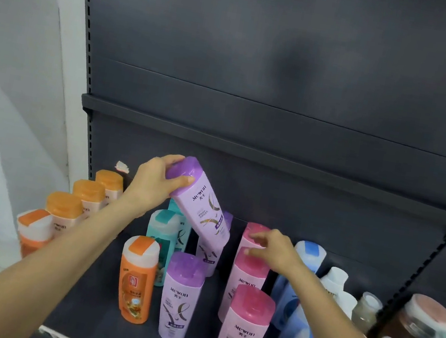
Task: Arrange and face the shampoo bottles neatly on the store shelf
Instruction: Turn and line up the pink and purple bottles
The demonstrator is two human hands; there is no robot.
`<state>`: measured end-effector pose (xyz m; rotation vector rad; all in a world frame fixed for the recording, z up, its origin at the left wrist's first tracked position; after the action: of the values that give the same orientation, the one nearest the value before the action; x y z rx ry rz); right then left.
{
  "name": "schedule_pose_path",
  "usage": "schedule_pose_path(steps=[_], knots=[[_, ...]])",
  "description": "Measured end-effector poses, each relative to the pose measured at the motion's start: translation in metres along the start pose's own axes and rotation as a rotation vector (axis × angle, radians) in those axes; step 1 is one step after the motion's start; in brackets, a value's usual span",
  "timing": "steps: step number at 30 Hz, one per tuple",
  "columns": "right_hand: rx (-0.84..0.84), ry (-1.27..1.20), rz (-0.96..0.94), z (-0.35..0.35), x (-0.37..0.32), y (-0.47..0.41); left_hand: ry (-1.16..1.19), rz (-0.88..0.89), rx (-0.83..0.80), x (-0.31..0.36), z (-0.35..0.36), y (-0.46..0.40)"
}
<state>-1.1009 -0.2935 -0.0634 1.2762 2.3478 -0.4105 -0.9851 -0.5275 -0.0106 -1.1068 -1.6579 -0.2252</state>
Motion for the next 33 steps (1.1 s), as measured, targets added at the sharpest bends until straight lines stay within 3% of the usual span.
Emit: schedule_pose_path(steps=[7, 18, 27, 33], knots=[[-0.068, 0.101, -0.02, 0.014, 0.013, -0.016, -0.235, 0.158, -0.21, -0.012, 0.043, -0.01], [-0.037, 0.093, 0.018, 0.017, 0.017, -0.025, -0.366, 0.185, -0.535, -0.046, 0.094, -0.013], [-0.024, 0.067, 0.039, 0.02, 0.019, -0.022, -0.385, 0.188, -0.686, -0.067, 0.104, -0.012], [-0.016, 0.063, 0.049, 0.021, 0.019, -0.021, -0.36, 0.188, -0.697, -0.072, 0.108, -0.01]])
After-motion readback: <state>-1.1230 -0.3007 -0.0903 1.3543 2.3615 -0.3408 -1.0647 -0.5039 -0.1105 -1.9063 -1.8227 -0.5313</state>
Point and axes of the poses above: each hand's wrist, its own y-axis away from the middle knuckle, its own z-axis out of the palm, x = y × z, the point moved 1 cm from there along -y, towards the middle knuckle, and after that the axes turned 5 degrees about x, right-handed, at the moved point
